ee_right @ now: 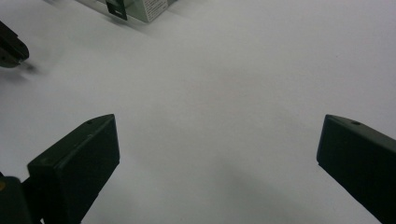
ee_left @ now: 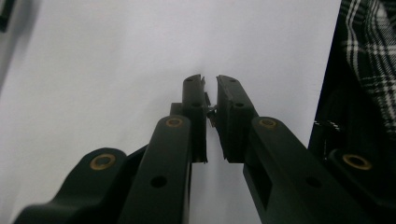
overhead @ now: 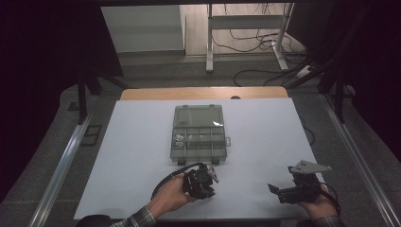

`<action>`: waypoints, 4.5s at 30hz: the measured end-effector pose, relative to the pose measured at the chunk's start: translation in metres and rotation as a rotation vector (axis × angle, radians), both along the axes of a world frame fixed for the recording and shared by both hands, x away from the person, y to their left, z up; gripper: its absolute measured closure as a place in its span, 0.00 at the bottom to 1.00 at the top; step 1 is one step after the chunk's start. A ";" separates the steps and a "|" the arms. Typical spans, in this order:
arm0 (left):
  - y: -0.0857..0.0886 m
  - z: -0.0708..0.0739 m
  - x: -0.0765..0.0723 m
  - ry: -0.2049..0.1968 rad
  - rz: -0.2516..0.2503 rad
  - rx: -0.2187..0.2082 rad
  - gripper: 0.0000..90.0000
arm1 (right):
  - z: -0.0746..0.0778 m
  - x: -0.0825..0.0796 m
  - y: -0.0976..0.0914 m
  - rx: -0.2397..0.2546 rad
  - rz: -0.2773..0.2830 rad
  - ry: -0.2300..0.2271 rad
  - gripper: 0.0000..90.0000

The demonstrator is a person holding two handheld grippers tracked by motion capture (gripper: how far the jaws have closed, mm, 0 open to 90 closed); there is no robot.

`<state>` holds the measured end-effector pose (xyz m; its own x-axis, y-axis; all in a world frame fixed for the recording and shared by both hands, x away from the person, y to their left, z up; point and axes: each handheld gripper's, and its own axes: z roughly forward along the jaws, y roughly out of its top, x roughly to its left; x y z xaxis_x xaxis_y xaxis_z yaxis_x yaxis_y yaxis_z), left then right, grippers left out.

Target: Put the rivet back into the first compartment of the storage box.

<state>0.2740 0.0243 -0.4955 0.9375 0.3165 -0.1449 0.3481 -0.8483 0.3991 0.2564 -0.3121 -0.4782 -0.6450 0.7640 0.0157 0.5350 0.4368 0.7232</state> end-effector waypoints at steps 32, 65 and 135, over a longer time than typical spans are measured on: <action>0.083 0.052 0.061 -0.024 0.263 -0.097 0.92 | -0.001 0.001 0.002 -0.007 0.000 0.008 0.00; 0.111 0.034 0.146 -0.058 0.530 -0.082 0.92 | -0.001 0.002 0.002 0.005 0.005 0.010 0.00; 0.160 0.030 0.057 -0.202 0.489 -0.367 0.00 | 0.000 0.002 0.003 0.003 0.003 0.002 0.00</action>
<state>0.3315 0.1845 -0.4655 0.7175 0.6777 -0.1609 0.5481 -0.4067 0.7309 0.2580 -0.3088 -0.4786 -0.6469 0.7623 0.0196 0.5356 0.4360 0.7232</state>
